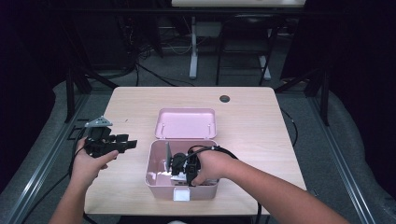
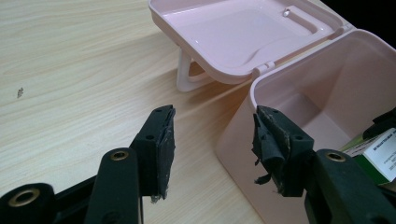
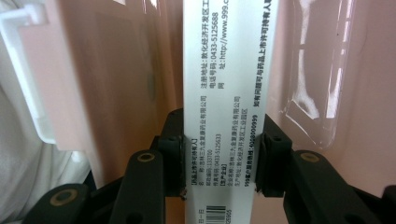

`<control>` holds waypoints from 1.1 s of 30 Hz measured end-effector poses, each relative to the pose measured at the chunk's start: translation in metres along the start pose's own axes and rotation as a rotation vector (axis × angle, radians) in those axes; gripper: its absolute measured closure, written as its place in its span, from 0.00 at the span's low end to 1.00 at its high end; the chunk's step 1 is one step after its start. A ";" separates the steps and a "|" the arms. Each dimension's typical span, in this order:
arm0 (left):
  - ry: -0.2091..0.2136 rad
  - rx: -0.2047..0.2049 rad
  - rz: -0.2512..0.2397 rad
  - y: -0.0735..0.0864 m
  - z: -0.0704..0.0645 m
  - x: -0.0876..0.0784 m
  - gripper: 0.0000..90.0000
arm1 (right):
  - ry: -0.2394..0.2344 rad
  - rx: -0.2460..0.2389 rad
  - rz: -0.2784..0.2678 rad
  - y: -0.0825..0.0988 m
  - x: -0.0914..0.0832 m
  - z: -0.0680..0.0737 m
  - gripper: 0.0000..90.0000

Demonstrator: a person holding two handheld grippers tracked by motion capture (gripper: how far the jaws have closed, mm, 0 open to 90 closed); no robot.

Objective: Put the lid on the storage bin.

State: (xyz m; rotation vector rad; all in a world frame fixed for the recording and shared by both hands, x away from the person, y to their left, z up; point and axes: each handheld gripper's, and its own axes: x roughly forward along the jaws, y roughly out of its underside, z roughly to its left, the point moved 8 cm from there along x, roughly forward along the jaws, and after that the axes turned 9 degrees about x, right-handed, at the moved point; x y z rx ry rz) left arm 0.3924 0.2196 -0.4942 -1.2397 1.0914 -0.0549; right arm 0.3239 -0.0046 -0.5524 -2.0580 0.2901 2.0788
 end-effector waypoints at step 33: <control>0.001 0.000 -0.001 0.000 0.000 0.000 0.53 | -0.019 0.019 -0.055 -0.003 -0.010 -0.002 0.68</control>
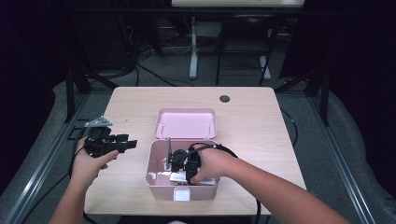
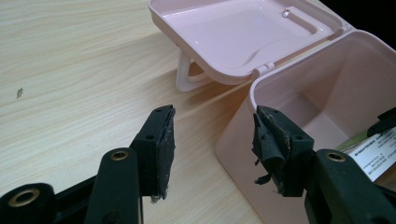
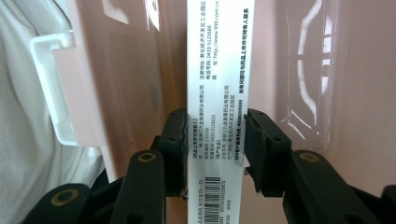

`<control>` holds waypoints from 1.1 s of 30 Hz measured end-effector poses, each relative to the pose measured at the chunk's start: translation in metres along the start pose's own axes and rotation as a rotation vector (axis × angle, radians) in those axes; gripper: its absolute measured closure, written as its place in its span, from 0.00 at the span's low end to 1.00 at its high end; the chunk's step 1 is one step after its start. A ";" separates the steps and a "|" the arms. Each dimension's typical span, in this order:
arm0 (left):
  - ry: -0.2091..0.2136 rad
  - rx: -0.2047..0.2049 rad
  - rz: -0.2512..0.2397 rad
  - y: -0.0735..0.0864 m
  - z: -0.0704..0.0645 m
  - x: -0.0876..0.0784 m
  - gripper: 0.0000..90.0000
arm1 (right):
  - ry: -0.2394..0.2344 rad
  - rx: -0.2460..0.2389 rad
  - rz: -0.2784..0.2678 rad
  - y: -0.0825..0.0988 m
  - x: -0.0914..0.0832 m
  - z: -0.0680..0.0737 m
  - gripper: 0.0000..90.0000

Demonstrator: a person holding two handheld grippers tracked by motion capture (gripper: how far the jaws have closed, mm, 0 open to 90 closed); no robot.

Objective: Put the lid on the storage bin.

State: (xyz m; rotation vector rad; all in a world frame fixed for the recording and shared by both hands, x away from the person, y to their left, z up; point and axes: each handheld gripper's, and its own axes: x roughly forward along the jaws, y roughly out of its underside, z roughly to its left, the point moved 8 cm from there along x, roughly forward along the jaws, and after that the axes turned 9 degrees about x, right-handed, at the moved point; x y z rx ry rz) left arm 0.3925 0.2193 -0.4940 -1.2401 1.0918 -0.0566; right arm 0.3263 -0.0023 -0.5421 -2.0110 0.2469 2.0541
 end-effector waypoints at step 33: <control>0.001 0.001 0.001 0.000 0.000 0.000 0.53 | -0.029 -0.057 0.015 0.001 0.000 0.004 0.69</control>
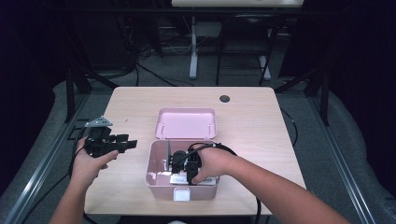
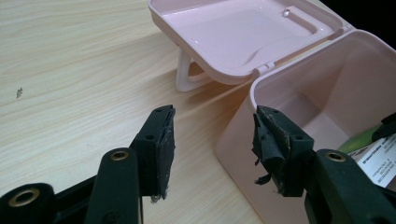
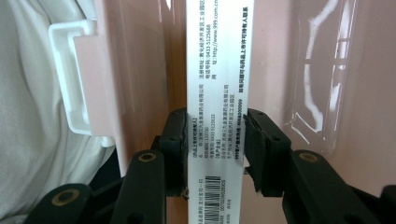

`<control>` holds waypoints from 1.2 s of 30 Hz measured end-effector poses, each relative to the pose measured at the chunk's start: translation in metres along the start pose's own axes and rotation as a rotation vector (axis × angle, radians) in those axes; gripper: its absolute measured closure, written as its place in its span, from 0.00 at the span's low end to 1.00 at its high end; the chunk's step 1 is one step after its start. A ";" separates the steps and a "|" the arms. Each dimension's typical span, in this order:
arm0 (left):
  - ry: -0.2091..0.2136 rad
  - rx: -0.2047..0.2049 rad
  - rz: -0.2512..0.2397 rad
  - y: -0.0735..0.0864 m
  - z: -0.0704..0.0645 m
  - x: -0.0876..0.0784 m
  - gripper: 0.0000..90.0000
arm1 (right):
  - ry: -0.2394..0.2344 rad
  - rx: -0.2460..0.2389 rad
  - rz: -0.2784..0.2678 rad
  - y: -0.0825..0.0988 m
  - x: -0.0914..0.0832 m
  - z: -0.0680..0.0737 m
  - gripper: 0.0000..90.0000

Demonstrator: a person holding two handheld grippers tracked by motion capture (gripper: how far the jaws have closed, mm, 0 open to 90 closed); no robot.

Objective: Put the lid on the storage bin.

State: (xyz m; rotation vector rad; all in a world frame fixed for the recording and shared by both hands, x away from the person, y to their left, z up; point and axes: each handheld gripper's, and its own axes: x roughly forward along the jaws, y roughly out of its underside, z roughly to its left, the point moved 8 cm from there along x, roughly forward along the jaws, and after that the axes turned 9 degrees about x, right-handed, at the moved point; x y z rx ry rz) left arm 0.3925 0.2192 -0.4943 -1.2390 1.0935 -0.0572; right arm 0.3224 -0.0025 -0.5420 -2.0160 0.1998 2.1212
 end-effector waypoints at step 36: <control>0.002 -0.002 0.002 0.000 0.000 0.000 0.53 | -0.010 0.045 0.003 0.004 -0.004 -0.002 0.67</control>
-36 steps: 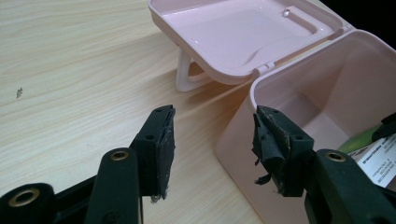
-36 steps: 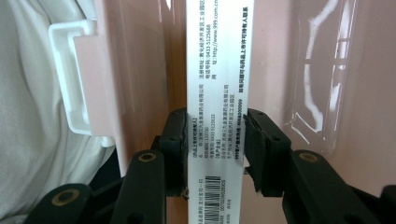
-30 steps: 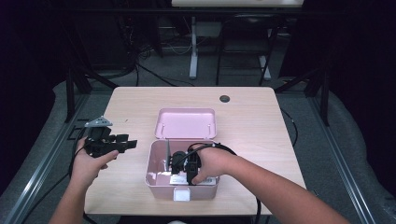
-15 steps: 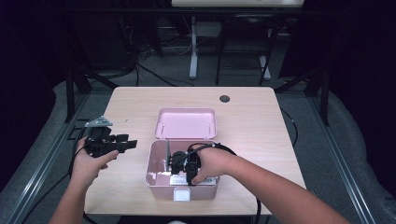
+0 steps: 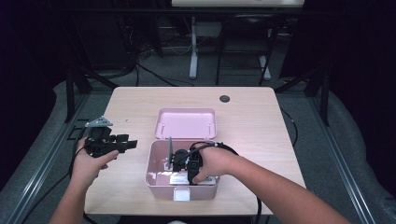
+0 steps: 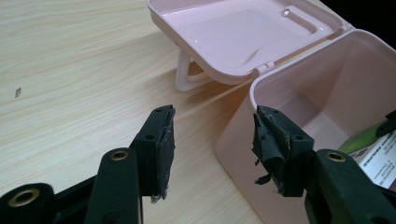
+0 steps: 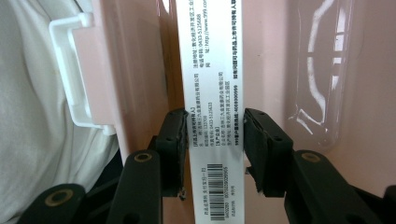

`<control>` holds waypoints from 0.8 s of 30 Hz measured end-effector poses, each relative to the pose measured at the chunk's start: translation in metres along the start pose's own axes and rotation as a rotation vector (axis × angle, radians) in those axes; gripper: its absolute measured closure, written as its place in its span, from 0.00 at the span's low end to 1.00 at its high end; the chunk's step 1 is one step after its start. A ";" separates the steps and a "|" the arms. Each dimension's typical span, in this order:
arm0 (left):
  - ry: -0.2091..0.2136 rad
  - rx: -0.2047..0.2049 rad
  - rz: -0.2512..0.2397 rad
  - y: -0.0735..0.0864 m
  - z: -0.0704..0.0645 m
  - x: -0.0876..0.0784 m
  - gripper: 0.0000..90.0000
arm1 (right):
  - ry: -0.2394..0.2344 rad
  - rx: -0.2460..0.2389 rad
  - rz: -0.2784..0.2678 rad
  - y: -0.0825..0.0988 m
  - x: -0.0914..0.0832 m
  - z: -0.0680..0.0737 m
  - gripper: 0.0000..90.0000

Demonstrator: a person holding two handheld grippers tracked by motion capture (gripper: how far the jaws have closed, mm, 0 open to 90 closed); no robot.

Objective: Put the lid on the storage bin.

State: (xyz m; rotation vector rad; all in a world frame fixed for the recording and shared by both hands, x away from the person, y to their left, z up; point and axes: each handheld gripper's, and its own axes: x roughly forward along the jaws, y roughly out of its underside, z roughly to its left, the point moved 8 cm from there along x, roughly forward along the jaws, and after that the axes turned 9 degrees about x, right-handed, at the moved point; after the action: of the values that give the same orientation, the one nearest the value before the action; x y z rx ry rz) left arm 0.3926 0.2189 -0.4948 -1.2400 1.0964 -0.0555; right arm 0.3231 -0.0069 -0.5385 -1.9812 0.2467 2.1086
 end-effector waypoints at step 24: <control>0.034 0.014 0.002 -0.002 -0.010 0.006 0.48 | 0.071 0.170 -0.303 0.006 -0.059 -0.029 0.65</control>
State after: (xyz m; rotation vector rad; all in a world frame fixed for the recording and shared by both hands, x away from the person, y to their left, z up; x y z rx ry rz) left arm 0.3898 0.2072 -0.4961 -1.2292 1.1244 -0.0828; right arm 0.3521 -0.0246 -0.4822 -1.8637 0.1230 1.7719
